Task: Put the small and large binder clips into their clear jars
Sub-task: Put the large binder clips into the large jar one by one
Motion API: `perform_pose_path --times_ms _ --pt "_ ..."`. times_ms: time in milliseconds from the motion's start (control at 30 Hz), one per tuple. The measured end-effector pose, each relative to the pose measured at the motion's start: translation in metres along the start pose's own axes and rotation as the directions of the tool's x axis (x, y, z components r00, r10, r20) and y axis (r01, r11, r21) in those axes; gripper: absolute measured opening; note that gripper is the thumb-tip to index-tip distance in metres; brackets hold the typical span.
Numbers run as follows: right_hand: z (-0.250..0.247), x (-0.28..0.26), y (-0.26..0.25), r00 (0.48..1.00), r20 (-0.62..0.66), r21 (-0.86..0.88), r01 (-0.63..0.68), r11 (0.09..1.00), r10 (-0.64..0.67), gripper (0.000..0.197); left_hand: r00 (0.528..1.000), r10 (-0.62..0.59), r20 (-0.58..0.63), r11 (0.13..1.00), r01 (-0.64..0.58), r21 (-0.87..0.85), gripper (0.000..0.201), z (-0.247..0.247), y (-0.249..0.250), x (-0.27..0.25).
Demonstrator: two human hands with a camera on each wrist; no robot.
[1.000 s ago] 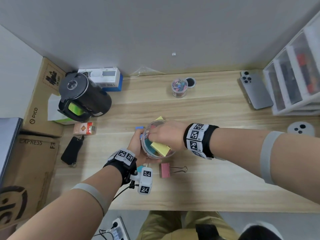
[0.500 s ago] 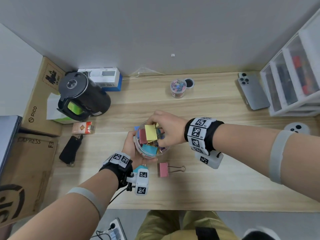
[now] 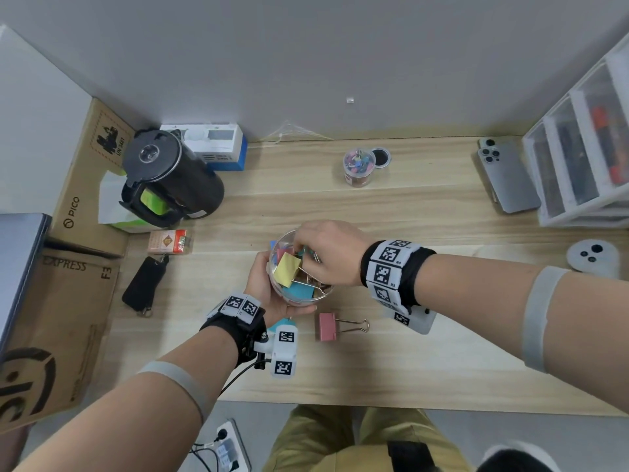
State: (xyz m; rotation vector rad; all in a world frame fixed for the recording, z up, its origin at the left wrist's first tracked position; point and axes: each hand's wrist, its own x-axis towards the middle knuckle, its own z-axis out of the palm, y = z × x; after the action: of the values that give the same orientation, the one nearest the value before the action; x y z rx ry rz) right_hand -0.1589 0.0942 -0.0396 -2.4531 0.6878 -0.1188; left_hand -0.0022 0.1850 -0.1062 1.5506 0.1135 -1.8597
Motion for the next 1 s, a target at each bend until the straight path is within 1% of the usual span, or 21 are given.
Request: perform_pose_path --times_ms 67,133,200,267,333,400,600,700,767,900,1000 --pt "-0.004 0.001 0.005 1.0 -0.005 -0.048 -0.022 0.999 0.021 0.017 1.0 -0.004 -0.01 1.0 0.004 -0.018 0.073 -0.003 0.0 0.0" --pt "-0.008 0.004 0.008 0.991 0.091 -0.122 -0.083 0.989 0.095 0.018 1.0 -0.002 -0.018 0.999 0.001 -0.032 0.072 -0.005 0.0 0.0" --pt "-0.01 0.006 0.008 0.961 0.218 -0.185 -0.132 0.974 0.172 0.021 1.0 0.003 -0.027 1.0 -0.004 -0.023 0.067 -0.005 0.0 0.0" --pt "-0.007 0.007 0.004 0.948 0.26 -0.158 -0.145 0.977 0.183 0.023 1.0 0.004 -0.03 1.0 -0.004 -0.013 0.063 -0.004 0.0 0.0" --pt "-0.002 0.007 -0.001 0.953 0.252 -0.071 -0.153 0.986 0.167 0.021 1.0 0.002 -0.029 1.0 -0.002 -0.009 0.062 -0.004 -0.001 0.001" --pt "0.001 0.006 -0.003 0.95 0.252 0.0 -0.192 0.981 0.185 0.019 0.999 0.003 -0.035 1.0 -0.003 0.001 0.062 -0.005 -0.001 0.001" --pt "0.013 0.009 -0.001 0.9 0.263 0.151 -0.395 0.906 0.349 0.022 0.999 -0.009 -0.048 0.999 0.011 0.038 0.06 -0.006 0.0 0.003" --pt "0.014 0.012 -0.004 0.889 0.231 0.206 -0.442 0.873 0.395 0.022 0.999 -0.008 -0.048 0.999 0.009 0.031 0.06 -0.007 0.0 0.004" --pt "0.011 0.014 -0.003 0.883 0.217 0.202 -0.457 0.866 0.415 0.021 0.999 -0.005 -0.04 1.0 0.006 0.027 0.061 -0.007 0.001 0.004" --pt "0.013 0.016 -0.006 0.89 0.186 0.081 -0.435 0.897 0.415 0.013 1.0 -0.027 -0.011 0.999 0.027 0.022 0.068 -0.004 0.003 0.003" --pt "0.023 0.019 -0.011 0.886 0.211 0.014 -0.424 0.905 0.412 0.008 1.0 -0.005 -0.015 0.999 0.005 0.037 0.062 0.003 0.002 0.001"
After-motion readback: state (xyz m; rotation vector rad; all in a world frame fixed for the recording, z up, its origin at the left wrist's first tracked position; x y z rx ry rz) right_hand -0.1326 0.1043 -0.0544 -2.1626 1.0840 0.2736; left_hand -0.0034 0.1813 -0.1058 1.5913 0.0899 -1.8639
